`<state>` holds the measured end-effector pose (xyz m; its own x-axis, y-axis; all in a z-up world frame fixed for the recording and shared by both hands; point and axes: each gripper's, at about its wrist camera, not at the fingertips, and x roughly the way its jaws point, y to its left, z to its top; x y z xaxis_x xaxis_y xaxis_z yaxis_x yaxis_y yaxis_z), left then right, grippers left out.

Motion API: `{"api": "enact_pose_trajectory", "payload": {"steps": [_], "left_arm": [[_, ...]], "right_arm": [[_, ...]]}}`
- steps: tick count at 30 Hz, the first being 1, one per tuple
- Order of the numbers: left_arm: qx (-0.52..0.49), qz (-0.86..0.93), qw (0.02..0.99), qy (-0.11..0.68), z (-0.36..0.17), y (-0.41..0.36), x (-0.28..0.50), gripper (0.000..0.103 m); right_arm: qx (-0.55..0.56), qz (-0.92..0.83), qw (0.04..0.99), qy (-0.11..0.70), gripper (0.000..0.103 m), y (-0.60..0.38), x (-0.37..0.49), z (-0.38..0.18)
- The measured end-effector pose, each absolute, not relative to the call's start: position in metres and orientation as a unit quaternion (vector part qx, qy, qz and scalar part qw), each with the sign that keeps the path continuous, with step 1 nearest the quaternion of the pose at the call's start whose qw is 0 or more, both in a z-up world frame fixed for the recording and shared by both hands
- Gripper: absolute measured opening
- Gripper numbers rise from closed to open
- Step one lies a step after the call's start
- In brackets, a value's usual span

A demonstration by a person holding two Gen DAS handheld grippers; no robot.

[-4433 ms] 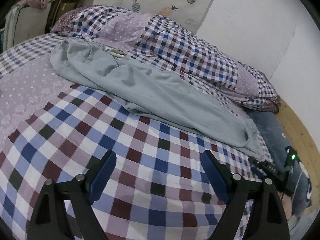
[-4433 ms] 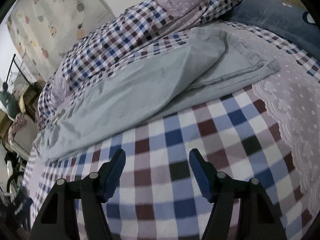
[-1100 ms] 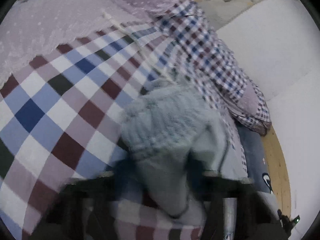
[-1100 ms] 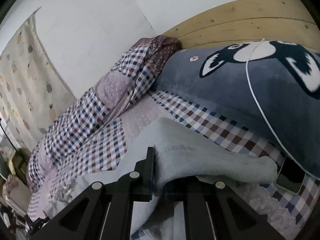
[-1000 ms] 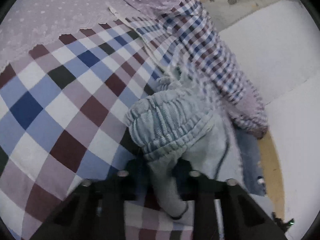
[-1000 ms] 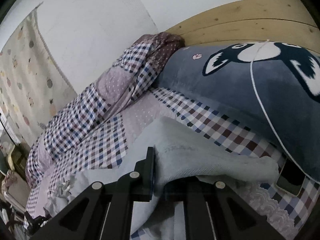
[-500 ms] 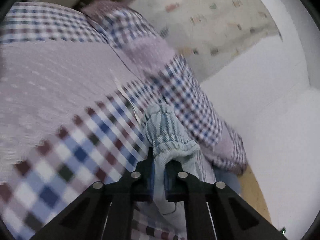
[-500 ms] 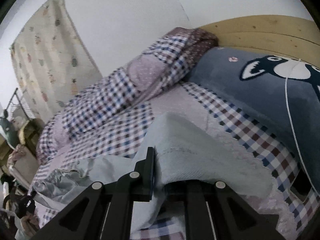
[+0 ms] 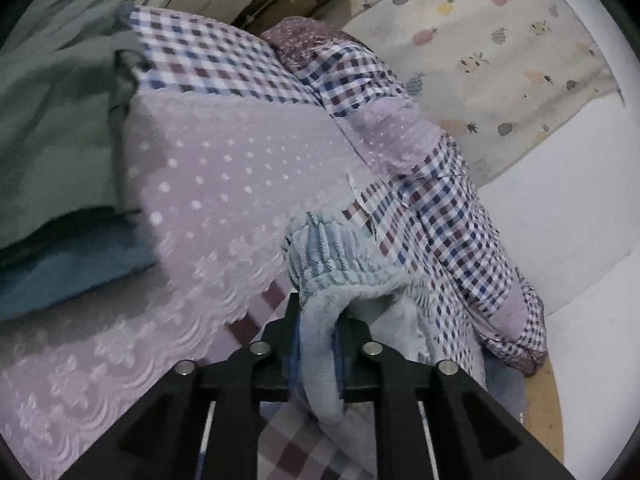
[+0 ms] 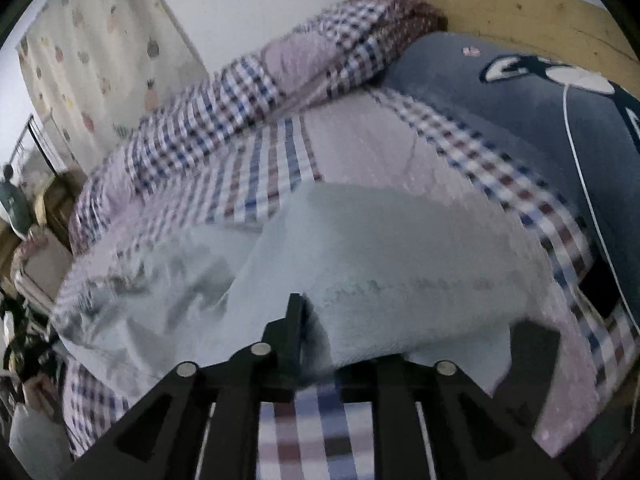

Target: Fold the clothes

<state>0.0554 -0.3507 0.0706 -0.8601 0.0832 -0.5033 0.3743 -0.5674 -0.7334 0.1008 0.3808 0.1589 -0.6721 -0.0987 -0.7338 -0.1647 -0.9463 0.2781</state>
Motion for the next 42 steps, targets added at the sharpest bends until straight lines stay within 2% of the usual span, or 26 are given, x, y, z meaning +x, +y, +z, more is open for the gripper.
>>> {"api": "enact_pose_trajectory", "payload": {"steps": [1, 2, 3, 4, 6, 9, 15, 22, 26, 32, 38, 42], "left_arm": [[0.251, -0.850, 0.089, 0.455, 0.071, -0.351, 0.060, 0.026], [0.251, -0.851, 0.092, 0.453, 0.071, -0.350, 0.065, 0.032], [0.251, -0.852, 0.096, 0.450, 0.071, -0.350, 0.069, 0.044], [0.251, -0.852, 0.099, 0.448, 0.071, -0.350, 0.074, 0.056], [0.252, -0.854, 0.105, 0.443, 0.071, -0.350, 0.083, 0.065], [0.253, -0.856, 0.115, 0.436, 0.071, -0.350, 0.097, 0.072], [0.241, -0.872, 0.061, 0.422, 0.081, -0.331, 0.118, 0.083], [0.262, -0.860, -0.015, 0.437, 0.075, -0.322, 0.103, 0.084], [0.275, -0.850, -0.041, 0.448, 0.069, -0.329, 0.092, 0.084], [0.239, -0.834, -0.033, 0.496, 0.066, -0.367, 0.088, 0.084], [0.222, -0.809, -0.030, 0.543, 0.055, -0.393, 0.083, 0.084], [0.224, -0.803, -0.034, 0.551, 0.051, -0.400, 0.079, 0.084]], "right_arm": [[-0.413, 0.897, 0.023, 0.156, 0.031, 0.380, 0.109, 0.156], [-0.417, 0.897, 0.029, 0.148, 0.034, 0.379, 0.118, 0.155], [-0.418, 0.897, 0.032, 0.140, 0.041, 0.378, 0.126, 0.156], [-0.420, 0.897, 0.032, 0.135, 0.044, 0.375, 0.135, 0.158], [-0.422, 0.897, 0.033, 0.124, 0.045, 0.370, 0.153, 0.161], [-0.415, 0.904, 0.007, 0.104, 0.049, 0.348, 0.160, 0.171], [-0.394, 0.915, -0.057, 0.061, 0.058, 0.294, 0.162, 0.193], [-0.379, 0.909, -0.176, -0.004, 0.069, 0.181, 0.112, 0.203], [-0.378, 0.893, -0.239, -0.047, 0.070, 0.105, 0.062, 0.200], [-0.391, 0.868, -0.293, -0.082, 0.070, 0.008, -0.007, 0.178], [-0.380, 0.835, -0.357, -0.176, 0.069, -0.100, -0.014, 0.147], [-0.371, 0.826, -0.378, -0.193, 0.068, -0.143, -0.014, 0.131]]}}
